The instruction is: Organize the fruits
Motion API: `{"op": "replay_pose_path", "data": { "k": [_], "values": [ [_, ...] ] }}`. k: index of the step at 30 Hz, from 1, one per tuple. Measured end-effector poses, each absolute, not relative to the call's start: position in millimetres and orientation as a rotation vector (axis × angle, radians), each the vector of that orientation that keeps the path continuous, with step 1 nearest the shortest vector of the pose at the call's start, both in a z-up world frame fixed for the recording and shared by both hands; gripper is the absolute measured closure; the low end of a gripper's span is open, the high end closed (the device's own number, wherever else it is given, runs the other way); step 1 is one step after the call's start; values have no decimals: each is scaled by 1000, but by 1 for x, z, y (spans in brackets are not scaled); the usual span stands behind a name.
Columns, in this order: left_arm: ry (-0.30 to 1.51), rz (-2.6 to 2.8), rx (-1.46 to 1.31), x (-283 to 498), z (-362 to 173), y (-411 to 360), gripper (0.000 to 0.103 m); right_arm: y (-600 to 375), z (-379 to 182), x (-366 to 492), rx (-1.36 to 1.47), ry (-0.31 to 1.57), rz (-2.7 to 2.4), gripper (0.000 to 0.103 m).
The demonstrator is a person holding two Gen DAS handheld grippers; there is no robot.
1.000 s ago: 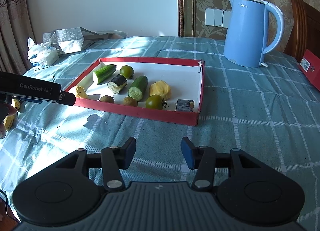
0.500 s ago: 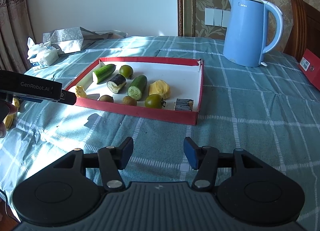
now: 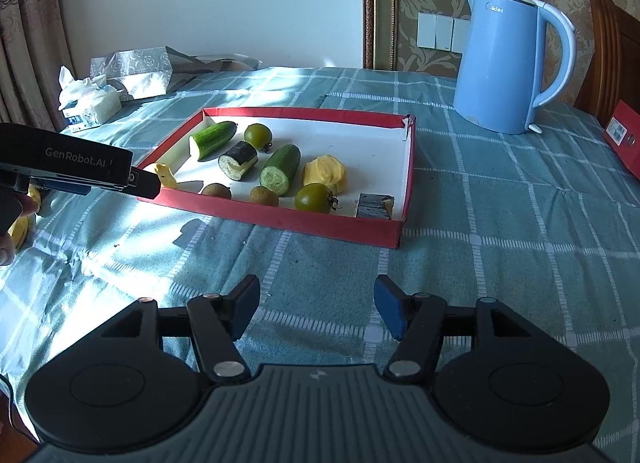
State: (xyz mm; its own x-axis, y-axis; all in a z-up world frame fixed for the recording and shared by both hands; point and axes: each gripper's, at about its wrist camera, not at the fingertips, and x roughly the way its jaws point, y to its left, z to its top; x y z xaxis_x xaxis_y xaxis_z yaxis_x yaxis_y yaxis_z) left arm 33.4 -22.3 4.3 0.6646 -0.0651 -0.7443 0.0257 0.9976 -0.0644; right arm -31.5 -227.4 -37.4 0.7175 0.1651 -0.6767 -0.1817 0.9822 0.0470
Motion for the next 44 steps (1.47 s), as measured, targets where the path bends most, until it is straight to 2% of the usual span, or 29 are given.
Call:
{"op": "replay_pose_path", "data": {
  "k": [36, 44],
  "values": [
    [839, -49, -81, 38, -5, -9, 11, -218, -45, -29, -33, 786, 188, 40],
    [785, -20, -29, 37, -4, -8, 0, -217, -46, -30, -30, 789, 178, 38]
  ]
}}
